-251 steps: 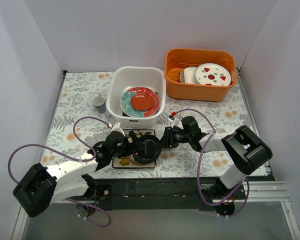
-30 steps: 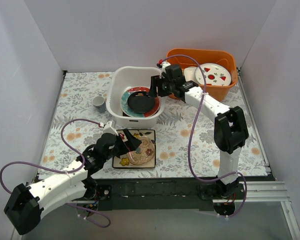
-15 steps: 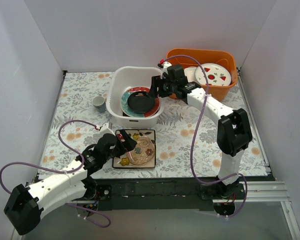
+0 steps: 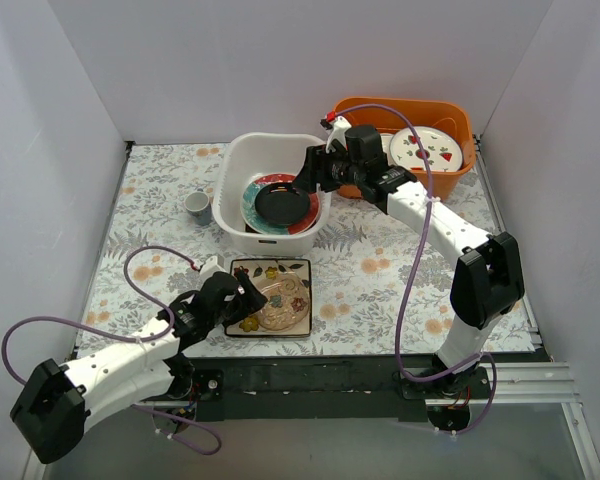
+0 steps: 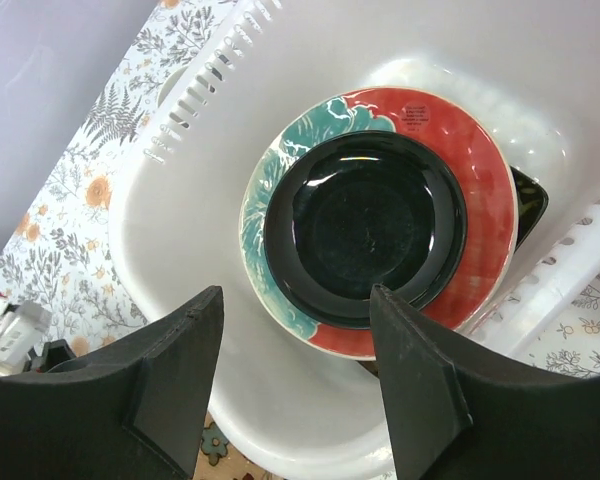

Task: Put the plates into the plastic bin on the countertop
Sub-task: Pick up the plate at the center of the board.

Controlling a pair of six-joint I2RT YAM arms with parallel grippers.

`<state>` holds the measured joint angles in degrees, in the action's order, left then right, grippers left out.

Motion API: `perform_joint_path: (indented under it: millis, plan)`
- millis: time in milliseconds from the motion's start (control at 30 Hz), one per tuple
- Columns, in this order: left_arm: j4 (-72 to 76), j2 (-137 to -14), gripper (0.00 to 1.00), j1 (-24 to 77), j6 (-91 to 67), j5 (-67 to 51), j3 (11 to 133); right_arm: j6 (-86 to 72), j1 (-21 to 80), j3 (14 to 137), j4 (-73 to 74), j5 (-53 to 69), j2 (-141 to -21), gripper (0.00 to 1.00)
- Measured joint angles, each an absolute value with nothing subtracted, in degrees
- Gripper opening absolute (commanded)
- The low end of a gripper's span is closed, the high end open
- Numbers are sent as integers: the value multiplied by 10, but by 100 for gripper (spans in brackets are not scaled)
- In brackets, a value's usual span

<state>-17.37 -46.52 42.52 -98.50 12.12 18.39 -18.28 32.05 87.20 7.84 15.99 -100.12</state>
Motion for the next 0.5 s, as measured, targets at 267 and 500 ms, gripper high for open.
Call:
perform_joint_path:
  millis: [267,500]
  plan:
    - [-148,-528,0,425,-991,104,183,-183,321,850,74,167,-999,68]
    - [-145,-530,0,425,-986,99,182,-188,321,849,71,171,-998,68]
